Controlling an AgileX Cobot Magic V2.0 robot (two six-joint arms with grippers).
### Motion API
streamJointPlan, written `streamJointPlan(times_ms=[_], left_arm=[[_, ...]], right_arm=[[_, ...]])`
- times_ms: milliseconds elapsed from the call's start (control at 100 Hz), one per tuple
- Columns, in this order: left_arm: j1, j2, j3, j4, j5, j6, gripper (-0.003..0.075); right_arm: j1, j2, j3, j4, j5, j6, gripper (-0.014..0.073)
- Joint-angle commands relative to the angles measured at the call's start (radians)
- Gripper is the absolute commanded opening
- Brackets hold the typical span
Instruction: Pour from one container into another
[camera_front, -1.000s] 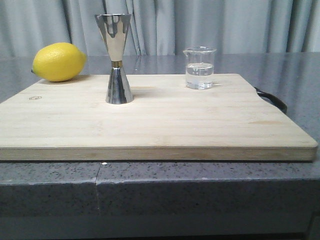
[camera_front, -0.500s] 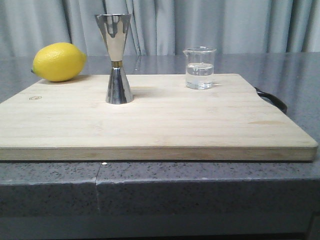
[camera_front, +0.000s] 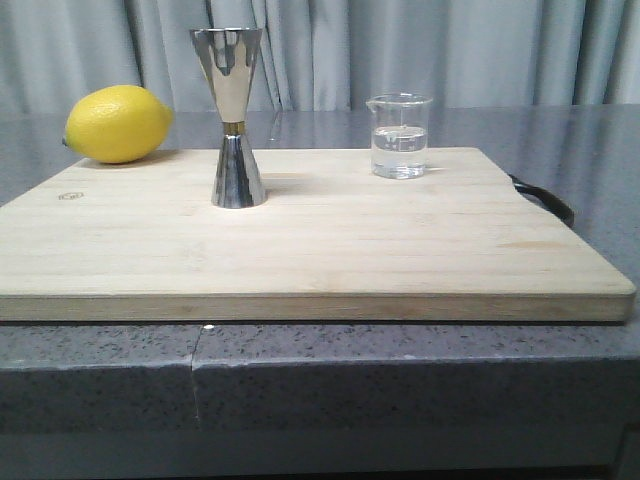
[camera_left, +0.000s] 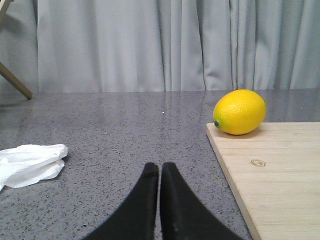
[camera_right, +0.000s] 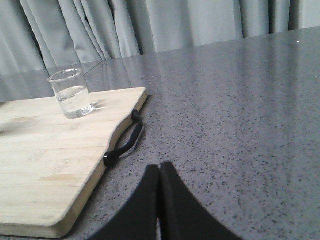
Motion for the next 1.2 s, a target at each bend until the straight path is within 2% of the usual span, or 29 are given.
streamJointPlan(times_ms=[0,1190], left_arm=[[-0.008,-0.025,0.037,-0.005,-0.082,-0.006,-0.0019],[-0.008,-0.025,0.037,-0.005,-0.094,-0.006,-0.0019]], right_arm=[[-0.005,-0.019,0.022,-0.001,-0.073,-0.014,-0.0071],[-0.005,-0.019,0.022,-0.001,-0.073,-0.014,-0.0071]])
